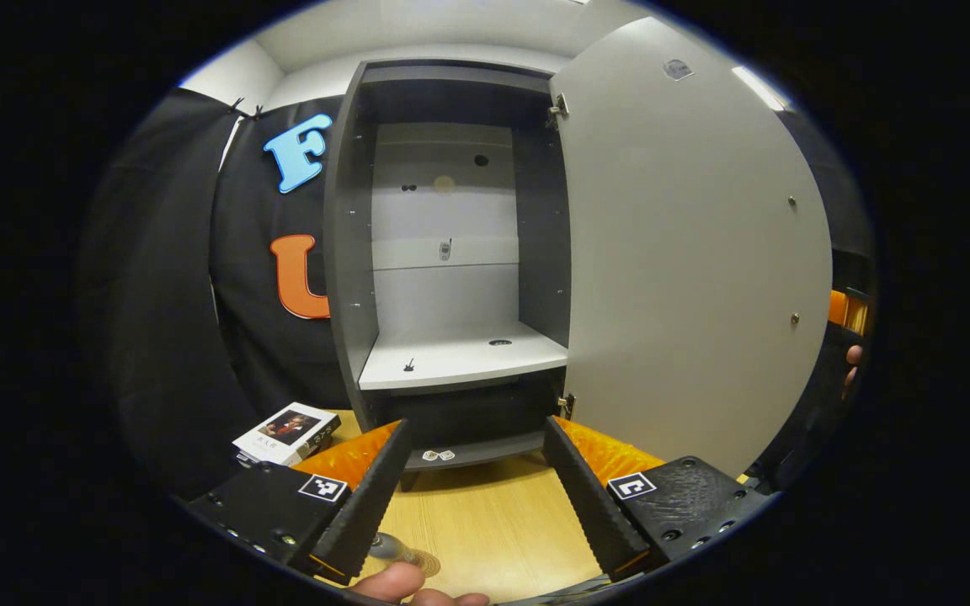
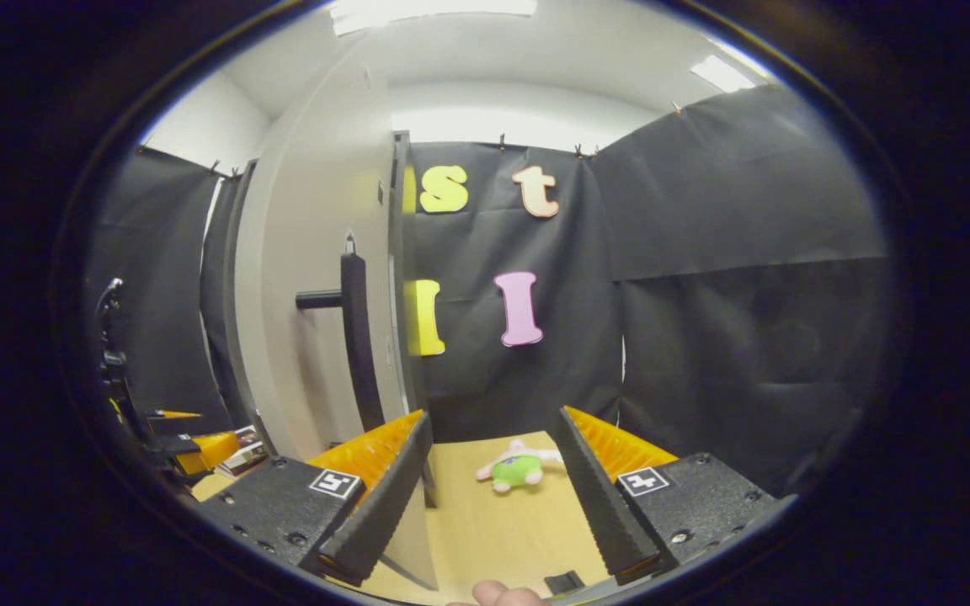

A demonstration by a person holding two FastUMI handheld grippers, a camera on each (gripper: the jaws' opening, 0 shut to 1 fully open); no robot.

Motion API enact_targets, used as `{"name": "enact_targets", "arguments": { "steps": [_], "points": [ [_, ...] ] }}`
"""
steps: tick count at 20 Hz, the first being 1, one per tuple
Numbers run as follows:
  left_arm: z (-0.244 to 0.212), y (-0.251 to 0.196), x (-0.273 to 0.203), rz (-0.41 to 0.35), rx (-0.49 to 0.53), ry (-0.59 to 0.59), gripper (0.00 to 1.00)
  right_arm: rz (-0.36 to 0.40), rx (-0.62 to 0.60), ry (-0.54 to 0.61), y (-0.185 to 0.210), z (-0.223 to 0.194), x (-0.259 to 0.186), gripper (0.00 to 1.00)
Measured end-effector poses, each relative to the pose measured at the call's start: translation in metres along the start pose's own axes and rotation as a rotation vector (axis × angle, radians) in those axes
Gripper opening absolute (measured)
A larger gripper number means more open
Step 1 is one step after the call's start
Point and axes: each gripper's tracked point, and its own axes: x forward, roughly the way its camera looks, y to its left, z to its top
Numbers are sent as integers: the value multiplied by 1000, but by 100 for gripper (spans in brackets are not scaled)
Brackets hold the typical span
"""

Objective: Open the cabinet door with the right hand, grasp the bottle in the cabinet with the left hand and place it on the coaster, then close the cabinet door with the right hand.

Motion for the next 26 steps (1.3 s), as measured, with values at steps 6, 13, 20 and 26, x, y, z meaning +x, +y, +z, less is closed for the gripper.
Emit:
{"name": "enact_targets", "arguments": {
  "steps": [6,13,20,26],
  "points": [
    [11,25,-20,17,-39,-33,96,8,-27,-15,29,-3,-6,96],
    [12,54,-46,52,-40,-55,97,126,-30,0,86,-15,-22,96],
    [14,89,-82,125,7,-85,97,278,-14,19,170,-19,11,94],
    [11,120,-113,214,14,-96,98,382,-40,172,232,-56,48,97]
  ]
}}
